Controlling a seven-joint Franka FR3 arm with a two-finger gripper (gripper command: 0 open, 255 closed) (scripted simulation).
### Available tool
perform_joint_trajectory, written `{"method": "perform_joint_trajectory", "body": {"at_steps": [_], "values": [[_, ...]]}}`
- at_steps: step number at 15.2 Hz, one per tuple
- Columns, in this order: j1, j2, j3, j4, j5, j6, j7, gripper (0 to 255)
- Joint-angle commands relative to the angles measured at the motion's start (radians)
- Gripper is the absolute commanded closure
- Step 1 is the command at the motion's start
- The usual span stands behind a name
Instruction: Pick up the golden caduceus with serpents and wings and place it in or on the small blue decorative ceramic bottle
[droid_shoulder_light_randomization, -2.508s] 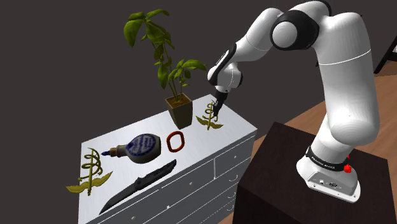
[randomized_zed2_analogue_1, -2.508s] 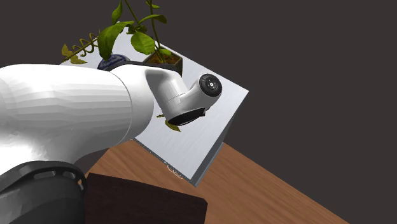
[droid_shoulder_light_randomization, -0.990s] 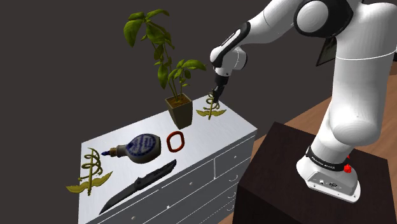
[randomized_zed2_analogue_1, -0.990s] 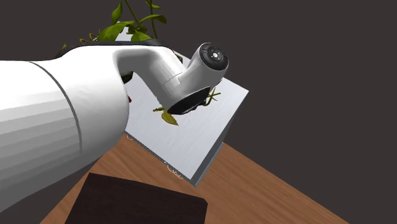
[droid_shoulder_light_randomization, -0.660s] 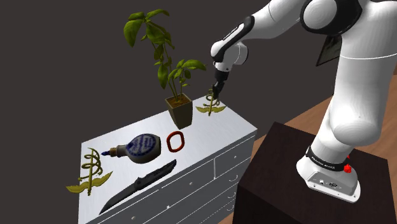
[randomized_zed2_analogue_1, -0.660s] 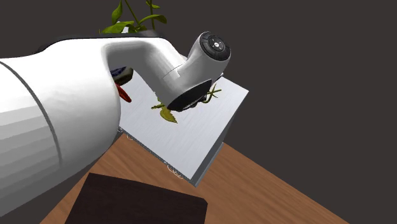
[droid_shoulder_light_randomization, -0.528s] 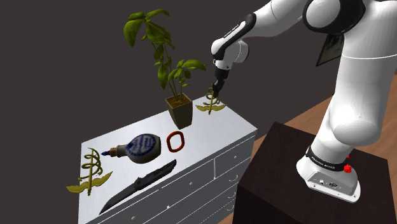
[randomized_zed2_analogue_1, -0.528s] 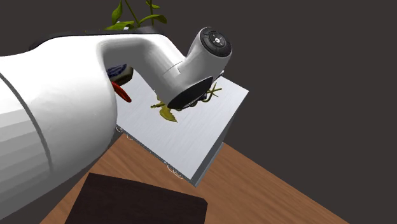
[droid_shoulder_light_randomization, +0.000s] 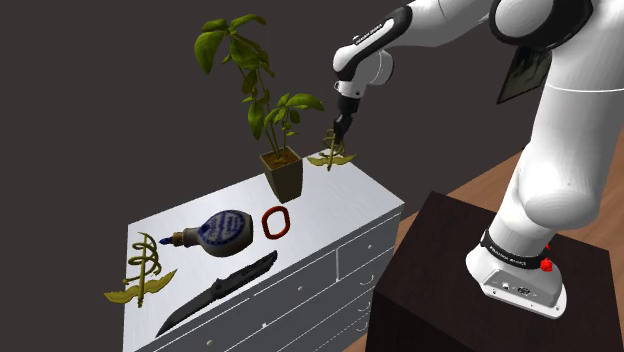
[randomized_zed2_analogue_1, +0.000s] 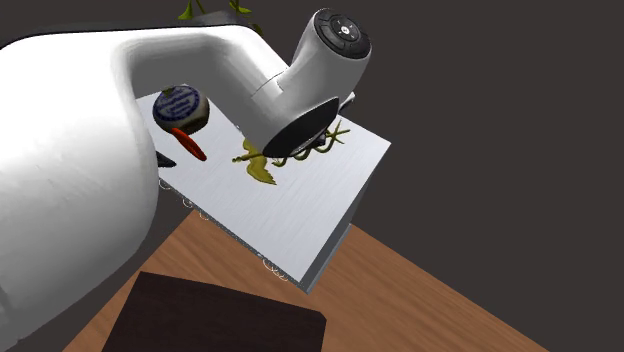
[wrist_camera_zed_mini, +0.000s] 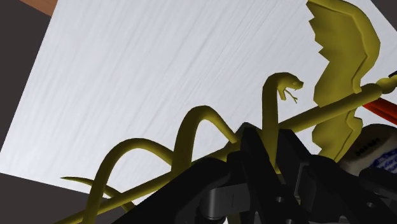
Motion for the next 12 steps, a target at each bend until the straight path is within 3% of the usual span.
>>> {"method": "perform_joint_trajectory", "body": {"at_steps": [1,7,12], "values": [[0.001,-0.018,-0.003,0.008,-0.014,-0.021,0.015,255],[0.003,-0.049,-0.007,0.04,-0.043,-0.076,0.047,255],[0.065,-0.023,0.044,0.076,-0.04,-0.05,0.157,255]]}}
